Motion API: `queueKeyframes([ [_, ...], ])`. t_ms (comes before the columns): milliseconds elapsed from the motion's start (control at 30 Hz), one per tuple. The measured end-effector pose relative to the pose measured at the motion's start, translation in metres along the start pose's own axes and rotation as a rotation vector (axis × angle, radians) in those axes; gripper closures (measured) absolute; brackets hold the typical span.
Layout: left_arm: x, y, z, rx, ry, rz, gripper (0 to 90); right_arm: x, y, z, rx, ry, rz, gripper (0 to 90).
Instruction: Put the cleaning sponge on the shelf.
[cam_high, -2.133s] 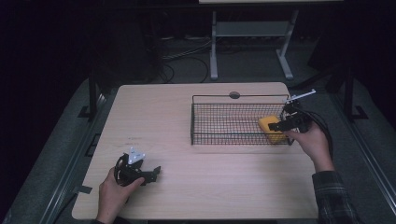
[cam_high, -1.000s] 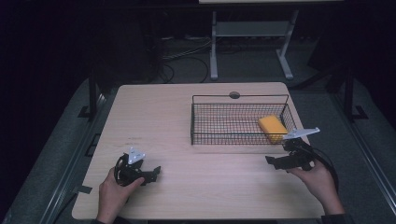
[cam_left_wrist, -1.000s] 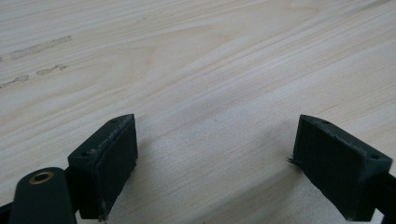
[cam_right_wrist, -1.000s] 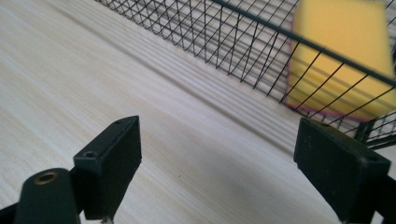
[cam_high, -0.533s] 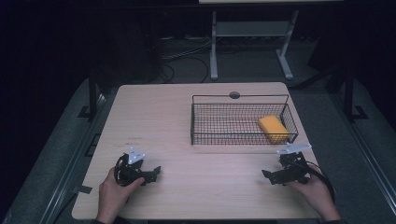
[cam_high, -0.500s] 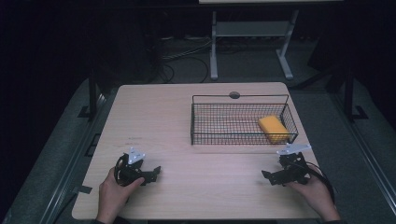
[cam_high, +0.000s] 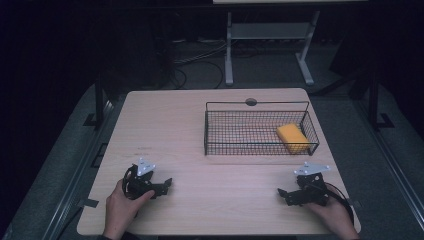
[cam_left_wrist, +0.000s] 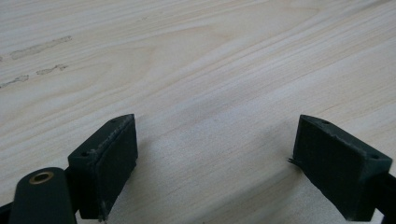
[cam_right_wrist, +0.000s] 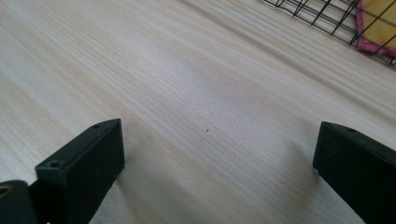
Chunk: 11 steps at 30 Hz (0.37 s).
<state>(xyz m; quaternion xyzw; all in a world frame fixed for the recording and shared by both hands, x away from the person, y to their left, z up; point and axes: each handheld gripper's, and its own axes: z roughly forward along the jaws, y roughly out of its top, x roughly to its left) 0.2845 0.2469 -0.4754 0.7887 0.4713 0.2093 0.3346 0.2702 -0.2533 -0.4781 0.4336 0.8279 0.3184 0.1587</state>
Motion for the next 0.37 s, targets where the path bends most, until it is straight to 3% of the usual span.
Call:
queueKeyframes([
  [33,0.0000,0.0000,0.0000,0.000,0.000,0.000,12.9,0.0000,0.0000,0.0000,0.000,0.000,0.000,1.5],
  [100,0.0000,0.0000,0.0000,0.000,0.000,0.000,12.9,-0.0021,-0.0068,0.0005,-0.050,0.015,0.008,1.4],
  [367,0.0000,0.0000,0.0000,0.000,0.000,0.000,12.9,-0.0021,-0.0072,0.0004,-0.053,0.016,0.009,1.3],
])
